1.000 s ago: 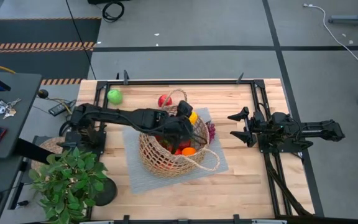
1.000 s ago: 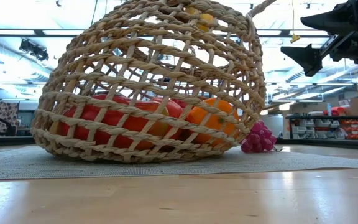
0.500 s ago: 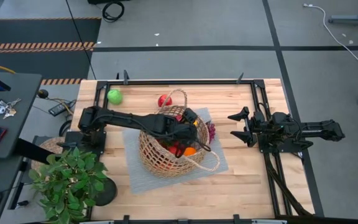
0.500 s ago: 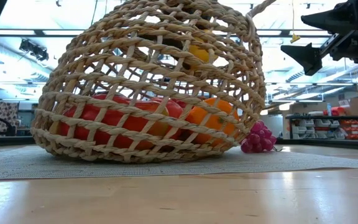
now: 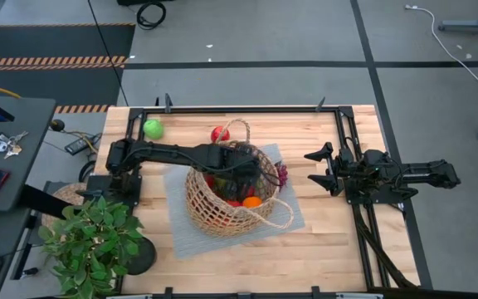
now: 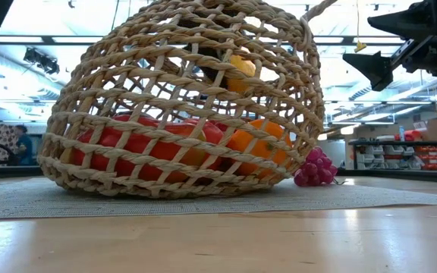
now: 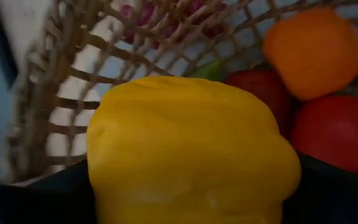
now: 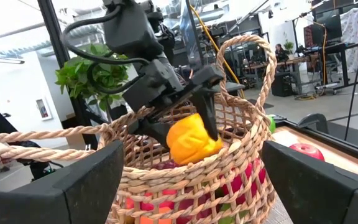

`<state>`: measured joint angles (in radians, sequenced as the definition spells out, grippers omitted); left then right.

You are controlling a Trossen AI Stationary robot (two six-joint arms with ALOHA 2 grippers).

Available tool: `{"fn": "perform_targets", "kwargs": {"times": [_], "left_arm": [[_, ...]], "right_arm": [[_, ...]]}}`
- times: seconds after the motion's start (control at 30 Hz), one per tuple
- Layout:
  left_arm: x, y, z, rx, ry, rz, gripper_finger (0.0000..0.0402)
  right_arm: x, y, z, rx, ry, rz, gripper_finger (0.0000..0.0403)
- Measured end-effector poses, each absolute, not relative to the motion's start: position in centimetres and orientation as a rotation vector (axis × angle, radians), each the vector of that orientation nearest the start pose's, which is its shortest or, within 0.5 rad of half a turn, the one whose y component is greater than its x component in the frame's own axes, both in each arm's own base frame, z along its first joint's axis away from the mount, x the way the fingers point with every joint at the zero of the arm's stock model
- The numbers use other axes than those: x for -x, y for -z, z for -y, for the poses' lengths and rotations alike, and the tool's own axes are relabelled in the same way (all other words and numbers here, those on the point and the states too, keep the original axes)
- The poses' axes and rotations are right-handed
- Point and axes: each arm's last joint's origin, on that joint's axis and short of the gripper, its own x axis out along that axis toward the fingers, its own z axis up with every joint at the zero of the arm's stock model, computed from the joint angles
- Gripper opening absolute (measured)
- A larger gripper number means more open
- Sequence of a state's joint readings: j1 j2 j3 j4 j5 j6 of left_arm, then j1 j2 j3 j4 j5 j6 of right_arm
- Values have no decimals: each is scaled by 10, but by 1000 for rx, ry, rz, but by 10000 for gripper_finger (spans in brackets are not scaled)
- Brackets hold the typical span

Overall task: Build produce basket
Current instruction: Put the yellow bell pepper into the basket, then put the green apple into the basket

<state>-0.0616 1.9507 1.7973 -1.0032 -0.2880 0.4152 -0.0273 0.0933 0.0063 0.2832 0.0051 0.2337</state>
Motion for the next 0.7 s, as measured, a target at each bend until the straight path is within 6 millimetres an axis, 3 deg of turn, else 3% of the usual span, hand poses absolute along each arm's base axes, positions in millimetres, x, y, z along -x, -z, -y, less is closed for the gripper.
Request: {"fn": "perform_targets", "kwargs": {"times": [0.23, 0.5, 0.7], "left_arm": [[-408, -283, 8, -421, 7, -1172, 353], [-408, -283, 7, -354, -16, -1163, 395], [-406, -282, 4, -302, -44, -1182, 399]], "right_arm": [[-101, -185, 3, -231, 10, 199, 384], [-101, -185, 3, -231, 9, 199, 384], [-101, -185, 3, -231, 9, 199, 384]]}}
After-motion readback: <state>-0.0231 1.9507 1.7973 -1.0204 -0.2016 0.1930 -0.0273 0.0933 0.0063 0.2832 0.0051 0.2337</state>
